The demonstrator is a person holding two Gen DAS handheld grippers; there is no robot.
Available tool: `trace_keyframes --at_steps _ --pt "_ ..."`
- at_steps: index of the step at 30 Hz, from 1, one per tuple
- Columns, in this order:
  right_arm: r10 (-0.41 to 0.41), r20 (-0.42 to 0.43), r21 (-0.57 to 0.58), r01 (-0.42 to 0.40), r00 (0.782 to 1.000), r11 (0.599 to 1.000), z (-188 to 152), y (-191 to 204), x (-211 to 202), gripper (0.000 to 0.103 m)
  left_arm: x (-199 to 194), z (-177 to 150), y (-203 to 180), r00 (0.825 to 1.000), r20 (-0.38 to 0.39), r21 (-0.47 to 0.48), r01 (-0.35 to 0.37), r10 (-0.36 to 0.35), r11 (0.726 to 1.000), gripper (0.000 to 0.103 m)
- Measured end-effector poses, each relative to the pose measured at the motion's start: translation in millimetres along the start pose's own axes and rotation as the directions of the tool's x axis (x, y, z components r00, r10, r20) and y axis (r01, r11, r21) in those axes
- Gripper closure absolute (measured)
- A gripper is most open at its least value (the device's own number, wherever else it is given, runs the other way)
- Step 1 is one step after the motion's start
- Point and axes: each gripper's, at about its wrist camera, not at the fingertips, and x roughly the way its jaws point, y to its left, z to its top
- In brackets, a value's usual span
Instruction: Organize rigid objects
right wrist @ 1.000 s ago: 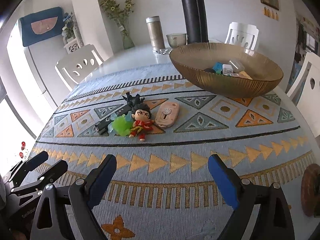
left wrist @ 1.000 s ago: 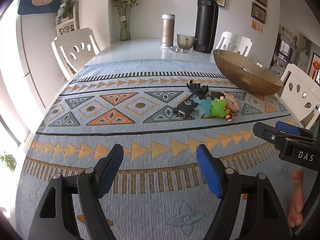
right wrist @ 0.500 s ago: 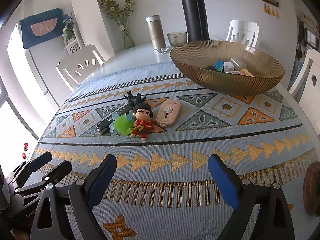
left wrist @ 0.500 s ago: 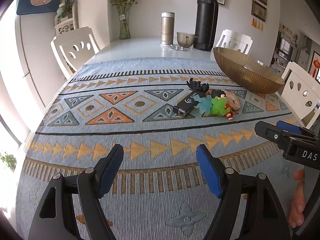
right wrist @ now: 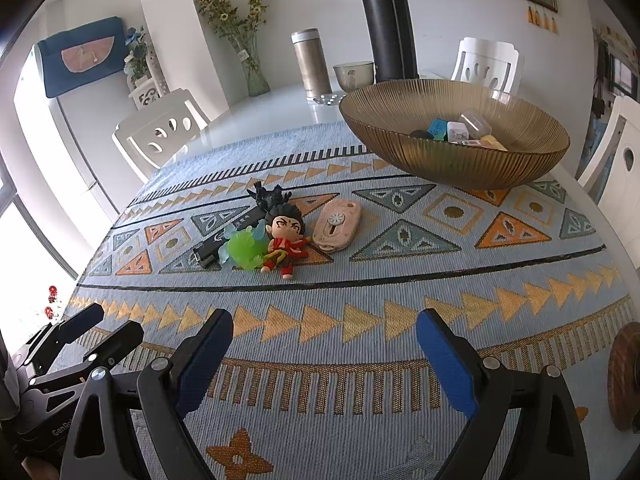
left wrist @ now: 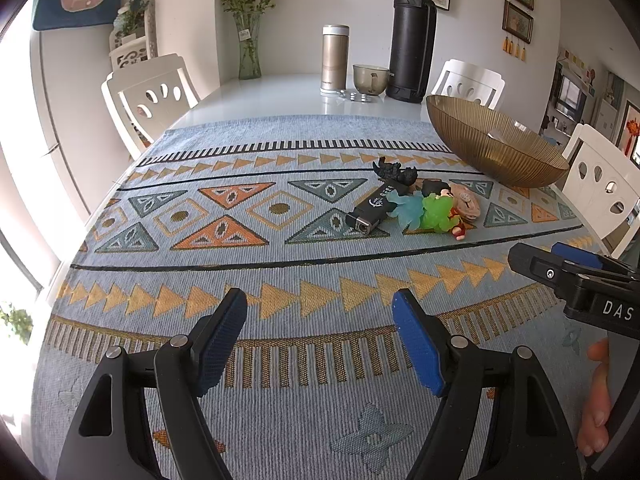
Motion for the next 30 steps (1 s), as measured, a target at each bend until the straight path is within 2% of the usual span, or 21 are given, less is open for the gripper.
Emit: trace_keyframes --at_steps 10,13,17,20,22,24,26,28,30 --pt "0.002 0.006 0.005 -0.002 1.000 1.000 -0.5 -0.1 -0.3 0.011 0.2 0.2 -0.6 1.000 -0.002 0.000 -0.007 0.007 1.000 0.029" --pt "0.011 0.019 0.033 -0.012 1.000 0.999 -1.0 -5.0 -3.3 0.011 4.1 1.5 -2.3 1.000 -0.028 0.008 -0.003 0.003 1.000 0.029" --pt "0.048 0.034 0.132 -0.052 0.998 0.990 -0.2 -26.3 -6.9 0.011 14.5 12.3 -4.1 0.991 -0.109 0.060 0.083 -0.076 0.995 0.029" --pt "0.081 0.041 0.192 -0.087 0.996 0.978 0.9 -39.1 -6.9 0.011 25.0 32.2 -8.5 0.987 -0.143 0.150 0.088 -0.067 0.985 0.029" --pt "0.081 0.043 0.203 -0.088 0.996 0.975 1.2 -40.5 -7.2 0.011 32.0 42.2 -7.2 0.988 -0.126 0.169 0.110 -0.089 0.980 0.029" --pt "0.080 0.046 0.197 -0.087 0.996 0.976 2.2 -39.7 -7.8 0.011 52.1 52.9 -6.3 0.977 -0.169 0.182 0.162 -0.132 0.970 0.030" --pt "0.077 0.049 0.193 -0.085 0.996 0.978 2.3 -38.5 -8.6 0.011 74.6 60.1 -8.1 0.968 -0.217 0.209 0.176 -0.130 0.962 0.034" --pt "0.070 0.050 0.196 -0.078 0.996 0.977 2.1 -38.4 -8.7 0.011 91.1 64.4 -10.6 0.950 -0.259 0.219 0.233 -0.174 0.947 0.035" --pt "0.068 0.051 0.206 -0.077 0.996 0.976 2.4 -39.9 -8.1 0.011 98.1 68.2 -15.2 0.957 -0.237 0.254 0.227 -0.167 0.940 0.037"
